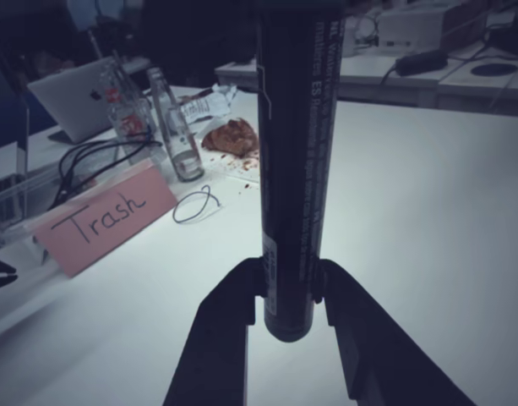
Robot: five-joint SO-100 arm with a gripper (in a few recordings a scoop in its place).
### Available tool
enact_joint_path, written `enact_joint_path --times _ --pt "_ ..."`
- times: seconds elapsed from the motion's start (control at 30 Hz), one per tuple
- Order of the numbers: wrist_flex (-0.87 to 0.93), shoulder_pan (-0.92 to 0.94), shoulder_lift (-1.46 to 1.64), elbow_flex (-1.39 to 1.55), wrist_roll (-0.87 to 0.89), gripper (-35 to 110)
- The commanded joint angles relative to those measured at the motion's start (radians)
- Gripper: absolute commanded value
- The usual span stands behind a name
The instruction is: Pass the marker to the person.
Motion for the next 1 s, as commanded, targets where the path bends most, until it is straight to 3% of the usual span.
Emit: enact_joint_path --times 0.0,0.1,0.23,0.43,0.57,0.77,0.97 --pt "-0.021 0.0 0.121 0.012 0.009 -5" --pt "0.017 -0.012 0.198 0.114 0.043 -5" --pt "0.207 -0.025 0.331 0.249 0.183 -5" --pt "0.267 -0.098 0.617 0.607 0.397 -5" --pt "0.295 -0.19 0.729 0.667 0.523 -5" --pt "0.485 -0.33 0.813 0.675 0.77 -5" --pt "0.522 -0.379 0.969 0.818 0.953 -5"
